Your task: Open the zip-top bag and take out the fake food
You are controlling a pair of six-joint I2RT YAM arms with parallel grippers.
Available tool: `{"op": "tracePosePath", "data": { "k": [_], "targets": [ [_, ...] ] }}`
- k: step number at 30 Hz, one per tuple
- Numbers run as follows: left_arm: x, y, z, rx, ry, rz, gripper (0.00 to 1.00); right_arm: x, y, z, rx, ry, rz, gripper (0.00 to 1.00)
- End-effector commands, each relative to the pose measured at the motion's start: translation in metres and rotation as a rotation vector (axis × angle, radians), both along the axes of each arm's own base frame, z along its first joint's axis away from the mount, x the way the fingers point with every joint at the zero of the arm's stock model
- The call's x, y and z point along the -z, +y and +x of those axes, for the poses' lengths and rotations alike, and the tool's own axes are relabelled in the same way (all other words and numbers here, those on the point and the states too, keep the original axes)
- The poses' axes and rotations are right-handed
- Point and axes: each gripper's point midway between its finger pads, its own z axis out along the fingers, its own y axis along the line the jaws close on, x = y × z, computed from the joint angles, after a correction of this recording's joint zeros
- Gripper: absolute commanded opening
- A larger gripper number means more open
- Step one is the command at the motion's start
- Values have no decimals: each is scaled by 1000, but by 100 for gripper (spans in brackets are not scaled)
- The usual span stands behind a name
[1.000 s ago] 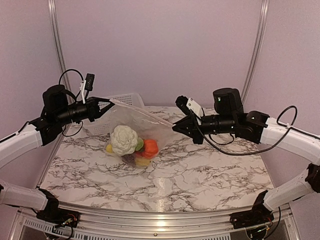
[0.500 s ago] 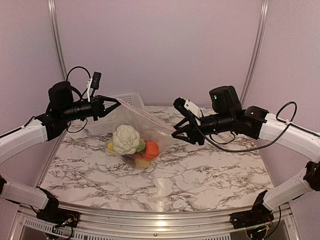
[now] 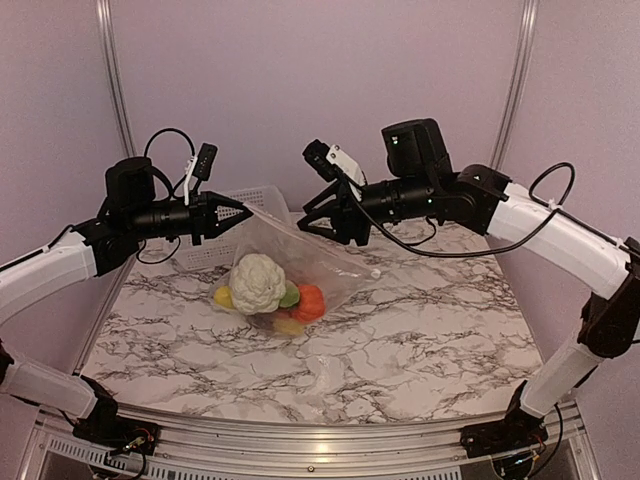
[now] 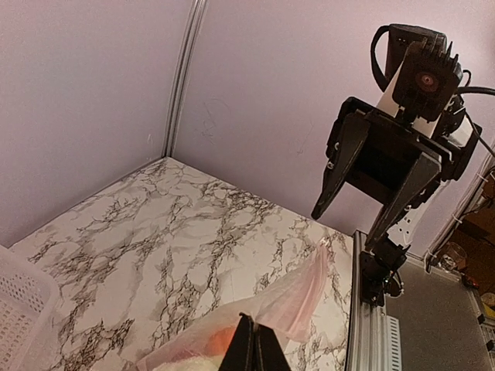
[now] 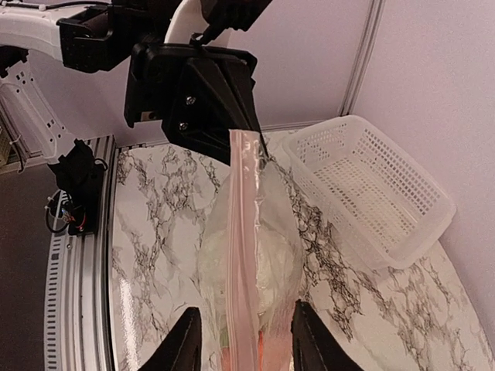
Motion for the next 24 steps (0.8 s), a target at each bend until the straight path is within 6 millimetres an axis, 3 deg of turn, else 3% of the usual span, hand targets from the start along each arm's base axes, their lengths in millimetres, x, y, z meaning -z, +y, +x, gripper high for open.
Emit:
{"op": "tracePosePath", "data": {
  "k": [1, 11, 13, 15, 18, 24],
  "targets": [
    [-18, -2, -2, 20, -52, -16, 0, 21, 9, -2, 11, 23, -85, 36],
    [-16, 0, -7, 22, -53, -12, 0, 40, 2, 21, 136, 1, -145, 17],
    [-15, 1, -8, 23, -52, -11, 0, 41, 1, 18, 124, 8, -142, 19],
    [-15, 1, -9, 22, -53, -10, 0, 37, 2, 11, 96, 14, -122, 31],
    [-15, 2, -9, 22, -52, -9, 0, 23, 3, 3, 59, 16, -76, 40],
    [-15, 1, -11, 29, -50, -10, 0, 6, 6, 4, 57, 5, -40, 41]
  ]
}}
